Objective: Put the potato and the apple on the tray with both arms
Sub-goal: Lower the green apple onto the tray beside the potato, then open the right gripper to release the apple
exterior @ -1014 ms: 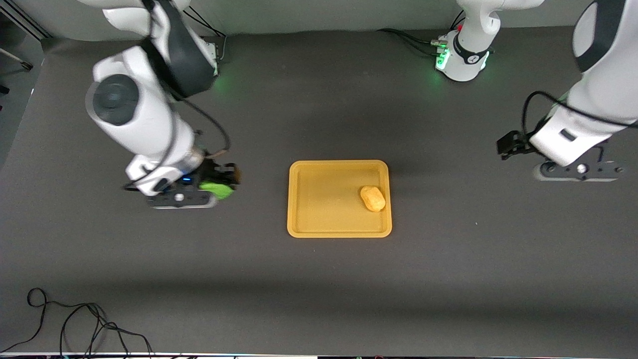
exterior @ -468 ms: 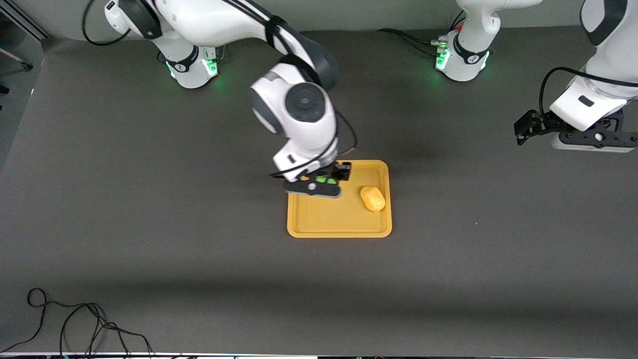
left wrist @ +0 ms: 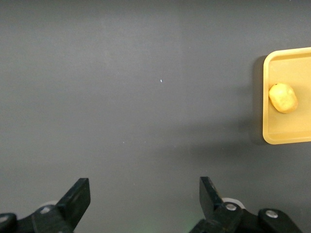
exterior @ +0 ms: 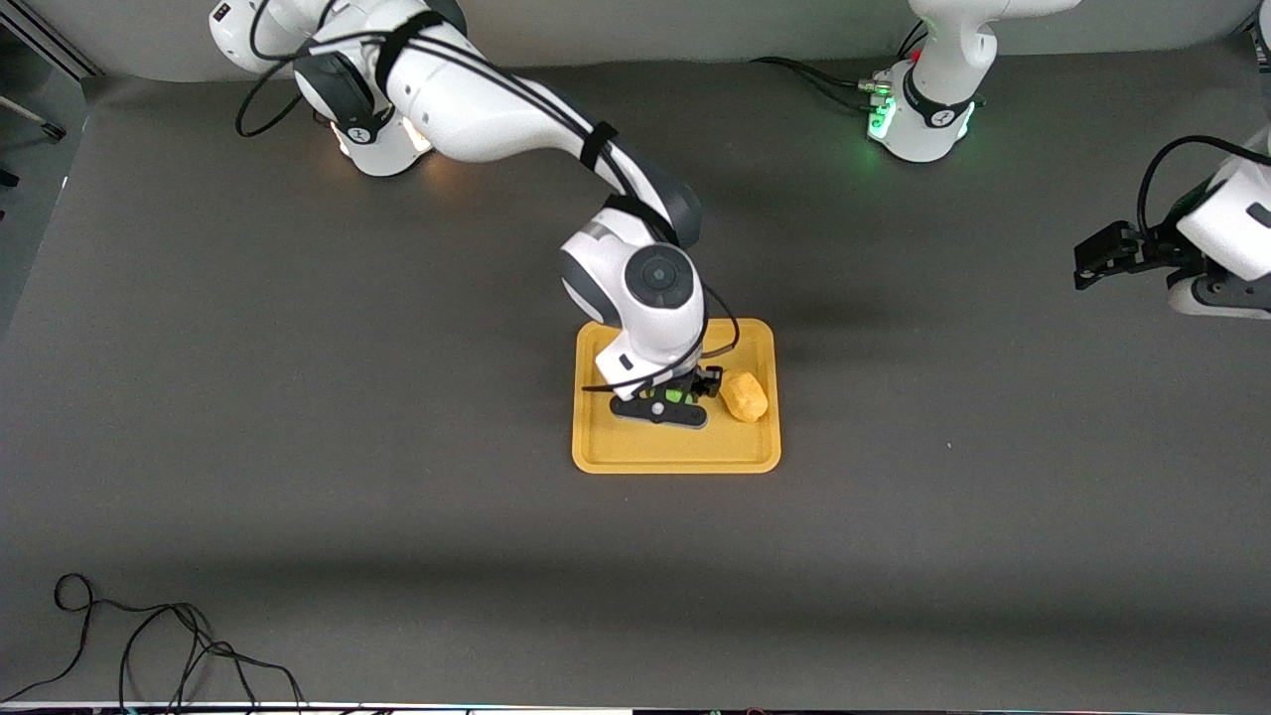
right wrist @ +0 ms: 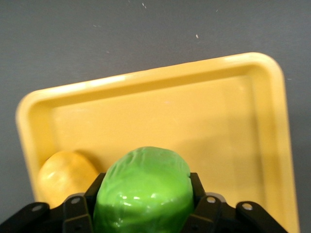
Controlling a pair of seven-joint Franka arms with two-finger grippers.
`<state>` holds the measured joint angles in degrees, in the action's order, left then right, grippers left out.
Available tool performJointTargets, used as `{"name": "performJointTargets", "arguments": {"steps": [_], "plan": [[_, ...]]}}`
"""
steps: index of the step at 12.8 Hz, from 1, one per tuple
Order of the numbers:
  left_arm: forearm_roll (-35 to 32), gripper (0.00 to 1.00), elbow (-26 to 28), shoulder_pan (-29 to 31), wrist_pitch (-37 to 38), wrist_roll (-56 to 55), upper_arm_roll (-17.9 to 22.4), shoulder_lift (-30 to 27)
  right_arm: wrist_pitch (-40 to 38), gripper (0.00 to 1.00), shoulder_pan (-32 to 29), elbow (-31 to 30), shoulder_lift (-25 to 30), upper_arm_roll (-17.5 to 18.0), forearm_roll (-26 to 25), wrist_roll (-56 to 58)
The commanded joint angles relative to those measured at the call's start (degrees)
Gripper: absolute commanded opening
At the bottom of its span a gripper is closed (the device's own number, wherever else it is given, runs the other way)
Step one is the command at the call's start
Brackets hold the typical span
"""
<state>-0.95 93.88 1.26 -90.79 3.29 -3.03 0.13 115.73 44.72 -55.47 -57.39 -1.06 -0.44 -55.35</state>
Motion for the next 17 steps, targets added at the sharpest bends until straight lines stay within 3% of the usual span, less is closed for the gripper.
{"name": "performJointTargets", "arguments": {"steps": [1,4,7,8,9,11,17], "plan": [[0.8,1.00,-5.0,0.1,1.8,0.8,-0.1,3.3,3.2,0.46,0.3,0.5,-2.5,-0.1,-1.6,-0.8],[0.8,1.00,-5.2,0.1,0.9,0.9,-0.1,3.8,7.1,0.46,-0.2,-4.0,-2.5,-0.1,-5.6,-0.8],[0.8,1.00,-5.7,-0.1,0.9,0.9,-0.2,4.5,8.3,0.46,-0.2,-4.8,-2.5,-0.1,-5.4,-1.2],[0.9,1.00,-5.6,0.0,1.0,0.9,-0.2,4.5,8.4,0.60,-0.2,-4.8,-2.5,-0.1,-5.3,-1.5],[0.9,1.00,-5.6,0.1,1.1,0.8,-0.2,4.5,8.4,1.00,-0.2,-4.8,-2.5,0.0,-5.3,-1.5],[0.9,1.00,-5.4,0.1,1.1,0.8,-0.2,4.5,7.5,1.00,-0.3,-4.1,-1.1,-0.1,-5.2,-1.2],[0.9,1.00,-5.2,0.1,1.1,0.9,-0.1,4.5,-16.4,1.00,-0.5,-1.5,16.6,-0.1,-3.3,-0.8]]}}
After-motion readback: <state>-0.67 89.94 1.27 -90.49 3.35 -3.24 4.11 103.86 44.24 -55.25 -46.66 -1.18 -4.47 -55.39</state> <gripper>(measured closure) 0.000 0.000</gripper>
